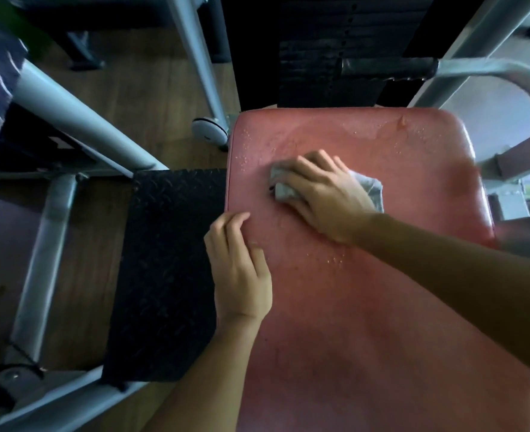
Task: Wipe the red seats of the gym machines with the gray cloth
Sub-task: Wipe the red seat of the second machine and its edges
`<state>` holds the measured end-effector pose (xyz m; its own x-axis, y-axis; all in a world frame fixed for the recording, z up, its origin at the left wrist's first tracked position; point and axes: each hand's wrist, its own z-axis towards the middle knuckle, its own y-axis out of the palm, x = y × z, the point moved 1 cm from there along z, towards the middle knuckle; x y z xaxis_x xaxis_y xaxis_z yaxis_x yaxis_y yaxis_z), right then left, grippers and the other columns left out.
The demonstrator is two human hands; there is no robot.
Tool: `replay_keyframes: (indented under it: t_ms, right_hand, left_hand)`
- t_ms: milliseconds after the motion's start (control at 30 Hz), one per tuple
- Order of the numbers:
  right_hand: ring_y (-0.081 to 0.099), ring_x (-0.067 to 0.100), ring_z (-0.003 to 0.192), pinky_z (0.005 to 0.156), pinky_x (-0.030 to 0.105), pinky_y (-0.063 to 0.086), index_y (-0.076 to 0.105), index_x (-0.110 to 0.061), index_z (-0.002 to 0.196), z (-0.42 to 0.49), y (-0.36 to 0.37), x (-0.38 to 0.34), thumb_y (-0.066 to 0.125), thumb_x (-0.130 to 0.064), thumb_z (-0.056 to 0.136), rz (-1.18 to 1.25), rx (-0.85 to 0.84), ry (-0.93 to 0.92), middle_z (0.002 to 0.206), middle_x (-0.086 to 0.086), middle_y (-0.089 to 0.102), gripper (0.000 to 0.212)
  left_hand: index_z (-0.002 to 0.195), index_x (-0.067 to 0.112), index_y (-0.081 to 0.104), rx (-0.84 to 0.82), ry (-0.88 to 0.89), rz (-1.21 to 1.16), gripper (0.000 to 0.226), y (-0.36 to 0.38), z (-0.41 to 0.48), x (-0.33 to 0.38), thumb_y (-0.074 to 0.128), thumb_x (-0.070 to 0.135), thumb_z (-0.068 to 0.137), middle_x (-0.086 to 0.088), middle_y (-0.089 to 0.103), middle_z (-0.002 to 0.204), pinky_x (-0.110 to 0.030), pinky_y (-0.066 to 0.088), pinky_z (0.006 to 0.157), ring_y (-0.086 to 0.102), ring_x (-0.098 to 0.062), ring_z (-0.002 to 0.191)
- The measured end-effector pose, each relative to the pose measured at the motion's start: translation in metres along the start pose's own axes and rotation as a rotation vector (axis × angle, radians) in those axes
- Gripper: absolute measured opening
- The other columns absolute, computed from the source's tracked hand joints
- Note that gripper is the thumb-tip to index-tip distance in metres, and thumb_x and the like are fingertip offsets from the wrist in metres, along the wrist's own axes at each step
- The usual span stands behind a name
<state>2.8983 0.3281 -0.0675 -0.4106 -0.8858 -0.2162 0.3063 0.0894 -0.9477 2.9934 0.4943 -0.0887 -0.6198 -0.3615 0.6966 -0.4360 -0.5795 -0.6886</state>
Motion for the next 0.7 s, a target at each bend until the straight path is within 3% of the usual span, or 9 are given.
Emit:
replay_keyframes:
  t_ms: [100, 200, 333, 433, 600, 700]
  right_hand:
    - [0.050, 0.034, 0.107, 0.089, 0.047, 0.042, 0.065, -0.018, 0.119, 0.036, 0.005, 0.021, 0.047, -0.040, 0.100, -0.060, 0.065, 0.295, 0.124, 0.003, 0.059, 0.034]
    - [0.049, 0.036, 0.105, 0.088, 0.044, 0.037, 0.066, -0.015, 0.116, 0.039, 0.014, -0.007, 0.052, -0.035, 0.098, -0.051, 0.151, 0.528, 0.122, 0.004, 0.058, 0.030]
    - [0.050, 0.030, 0.101, 0.083, 0.040, 0.037, 0.066, -0.017, 0.121, -0.017, 0.015, -0.050, 0.057, -0.032, 0.095, 0.023, 0.121, 0.217, 0.131, 0.000, 0.059, 0.032]
    - [0.052, 0.028, 0.104, 0.085, 0.041, 0.043, 0.065, -0.021, 0.123, -0.017, 0.009, -0.036, 0.053, -0.038, 0.099, 0.039, 0.059, 0.086, 0.131, -0.002, 0.059, 0.032]
    - [0.048, 0.031, 0.105, 0.087, 0.042, 0.039, 0.068, -0.020, 0.116, 0.037, 0.017, -0.014, 0.051, -0.040, 0.099, -0.019, 0.120, 0.469, 0.124, -0.001, 0.058, 0.032]
    - [0.047, 0.030, 0.104, 0.085, 0.040, 0.036, 0.069, -0.018, 0.112, 0.006, 0.018, -0.042, 0.051, -0.033, 0.095, 0.031, 0.166, 0.502, 0.130, 0.000, 0.058, 0.029]
  left_hand:
    - [0.126, 0.007, 0.058, -0.005, -0.002, 0.011, 0.036, 0.000, 0.000, 0.003, 0.047, -0.001, 0.093, -0.005, 0.050, 0.132, -0.015, 0.032, 0.109, 0.046, -0.018, 0.122]
    - [0.127, 0.006, 0.058, -0.007, 0.008, 0.012, 0.037, 0.000, 0.000, 0.002, 0.047, 0.000, 0.092, -0.005, 0.050, 0.132, -0.017, 0.033, 0.111, 0.046, -0.018, 0.123]
    - [0.126, 0.002, 0.058, -0.002, 0.013, 0.007, 0.041, -0.001, 0.002, 0.001, 0.044, 0.003, 0.088, -0.009, 0.051, 0.131, -0.022, 0.032, 0.114, 0.046, -0.019, 0.122]
    - [0.126, 0.004, 0.058, -0.016, 0.001, -0.003, 0.041, -0.001, 0.002, 0.002, 0.042, 0.004, 0.088, -0.007, 0.050, 0.132, -0.024, 0.034, 0.114, 0.045, -0.018, 0.123]
    - [0.132, 0.006, 0.055, 0.008, -0.033, -0.041, 0.041, -0.001, 0.000, 0.001, 0.045, 0.002, 0.092, -0.005, 0.048, 0.135, -0.017, 0.032, 0.112, 0.042, -0.011, 0.126]
    - [0.133, 0.003, 0.053, 0.026, -0.024, -0.085, 0.041, -0.002, 0.001, 0.000, 0.044, 0.003, 0.093, -0.008, 0.048, 0.136, -0.033, 0.039, 0.113, 0.047, -0.020, 0.126]
